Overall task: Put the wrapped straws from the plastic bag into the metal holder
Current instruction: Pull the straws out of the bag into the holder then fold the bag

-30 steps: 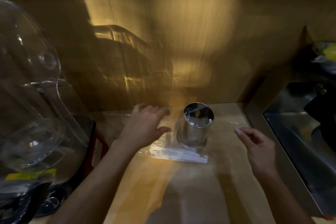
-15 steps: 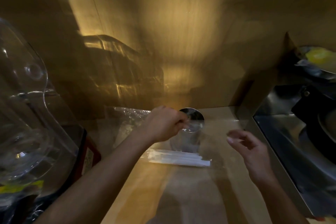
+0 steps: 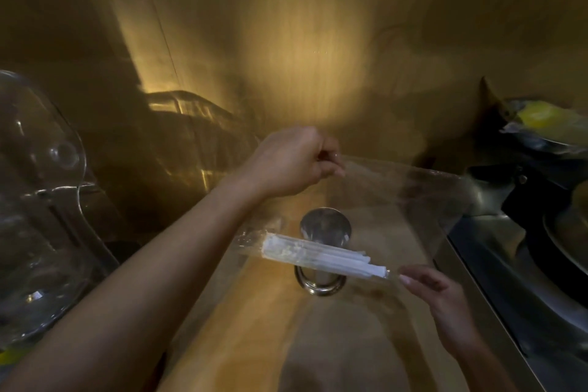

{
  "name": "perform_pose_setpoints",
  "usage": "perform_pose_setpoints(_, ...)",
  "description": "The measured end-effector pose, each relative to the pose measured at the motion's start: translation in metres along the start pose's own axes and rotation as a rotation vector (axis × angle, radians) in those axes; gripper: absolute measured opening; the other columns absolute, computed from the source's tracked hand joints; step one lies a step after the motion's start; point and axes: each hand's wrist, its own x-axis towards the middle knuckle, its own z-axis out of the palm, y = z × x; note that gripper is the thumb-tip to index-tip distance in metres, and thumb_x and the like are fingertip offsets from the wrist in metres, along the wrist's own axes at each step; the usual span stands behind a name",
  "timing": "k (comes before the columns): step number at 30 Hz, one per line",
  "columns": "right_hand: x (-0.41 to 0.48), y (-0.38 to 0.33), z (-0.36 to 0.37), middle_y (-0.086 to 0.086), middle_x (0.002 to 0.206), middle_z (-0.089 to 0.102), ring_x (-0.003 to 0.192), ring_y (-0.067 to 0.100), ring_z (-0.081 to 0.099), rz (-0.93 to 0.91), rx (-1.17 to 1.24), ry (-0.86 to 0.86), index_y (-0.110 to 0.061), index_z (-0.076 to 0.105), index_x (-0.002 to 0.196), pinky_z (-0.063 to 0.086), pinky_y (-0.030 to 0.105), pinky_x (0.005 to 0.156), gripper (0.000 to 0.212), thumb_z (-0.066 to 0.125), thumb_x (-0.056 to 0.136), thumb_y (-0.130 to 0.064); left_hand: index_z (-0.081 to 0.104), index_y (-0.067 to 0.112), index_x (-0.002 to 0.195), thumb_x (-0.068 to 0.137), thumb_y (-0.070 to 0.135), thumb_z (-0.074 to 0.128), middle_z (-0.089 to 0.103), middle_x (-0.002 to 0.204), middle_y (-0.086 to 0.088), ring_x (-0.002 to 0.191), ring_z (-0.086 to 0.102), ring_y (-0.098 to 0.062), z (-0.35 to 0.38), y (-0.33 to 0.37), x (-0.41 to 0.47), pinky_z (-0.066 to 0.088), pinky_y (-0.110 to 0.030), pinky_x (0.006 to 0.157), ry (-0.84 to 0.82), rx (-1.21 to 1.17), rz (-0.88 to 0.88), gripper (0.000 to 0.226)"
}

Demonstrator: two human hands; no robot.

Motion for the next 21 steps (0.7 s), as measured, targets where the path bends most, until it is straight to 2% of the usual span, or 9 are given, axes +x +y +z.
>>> perform_pose_setpoints(5, 0.002, -0.003, 0.000, 0.004, 0.066, 0.070, 0.058, 0.009, 0.063, -0.026, 0.092, 0.087, -0.013, 0.072, 0.071, 0.051, 0.016, 0.050, 0.016, 0.067, 0.076, 0.001, 0.069, 0.024, 0.078, 0.079, 0.028, 0.069, 0.064, 0.069, 0.008, 0.068, 0.061, -0.009, -0.010, 0.007, 0.013, 0.051, -0.034, 0.067, -0.019, -0.024, -0.012, 0.004)
perform_pose_setpoints(8, 0.004, -0.013, -0.009, 0.003, 0.062, 0.069, 0.056, 0.009, 0.062, -0.069, 0.170, 0.179, -0.014, 0.071, 0.071, 0.051, 0.016, 0.049, 0.017, 0.065, 0.078, 0.000, 0.070, 0.021, 0.079, 0.079, 0.027, 0.069, 0.065, 0.072, 0.008, 0.073, 0.063, -0.009, -0.017, 0.010, 0.019, 0.054, -0.038, 0.073, -0.012, -0.067, -0.010, 0.006)
perform_pose_setpoints(10, 0.003, -0.025, -0.020, 0.001, 0.064, 0.069, 0.060, 0.010, 0.062, -0.089, 0.184, 0.204, -0.018, 0.071, 0.075, 0.053, 0.018, 0.054, 0.005, 0.067, 0.076, -0.014, 0.070, 0.016, 0.080, 0.078, 0.026, 0.069, 0.068, 0.074, 0.003, 0.075, 0.064, -0.014, -0.023, 0.013, 0.023, 0.055, -0.042, 0.075, 0.007, -0.099, -0.006, 0.009)
perform_pose_setpoints(13, 0.000, -0.044, -0.036, 0.002, 0.072, 0.071, 0.065, 0.013, 0.064, -0.126, 0.200, 0.233, -0.020, 0.070, 0.084, 0.055, 0.021, 0.060, 0.021, 0.070, 0.068, -0.034, 0.070, 0.013, 0.080, 0.078, 0.024, 0.070, 0.069, 0.075, -0.003, 0.076, 0.064, -0.021, -0.030, 0.019, 0.029, 0.054, -0.046, 0.075, 0.052, -0.147, 0.010, 0.011)
perform_pose_setpoints(16, -0.004, -0.073, -0.047, -0.003, 0.065, 0.070, 0.056, 0.004, 0.062, -0.230, 0.232, 0.289, -0.022, 0.070, 0.077, 0.052, 0.013, 0.054, 0.004, 0.067, 0.074, -0.024, 0.069, 0.016, 0.074, 0.077, 0.023, 0.071, 0.065, 0.068, 0.005, 0.068, 0.061, -0.014, -0.035, 0.022, 0.038, 0.053, -0.039, 0.071, 0.100, -0.219, 0.023, 0.008)
perform_pose_setpoints(18, -0.008, -0.093, -0.053, -0.006, 0.062, 0.069, 0.055, 0.003, 0.059, -0.297, 0.257, 0.308, -0.021, 0.069, 0.073, 0.051, 0.012, 0.054, 0.004, 0.065, 0.074, -0.020, 0.068, 0.013, 0.072, 0.077, 0.022, 0.072, 0.065, 0.065, 0.004, 0.063, 0.058, -0.012, -0.037, 0.024, 0.043, 0.050, -0.036, 0.068, 0.135, -0.279, 0.033, 0.011)
perform_pose_setpoints(21, -0.017, -0.119, -0.063, -0.008, 0.064, 0.068, 0.057, 0.005, 0.057, -0.363, 0.242, 0.336, -0.021, 0.066, 0.075, 0.051, 0.012, 0.056, 0.017, 0.060, 0.082, -0.007, 0.068, 0.008, 0.073, 0.076, 0.020, 0.072, 0.067, 0.068, -0.008, 0.063, 0.058, -0.018, -0.039, 0.028, 0.051, 0.052, -0.040, 0.067, 0.182, -0.341, 0.047, 0.013)
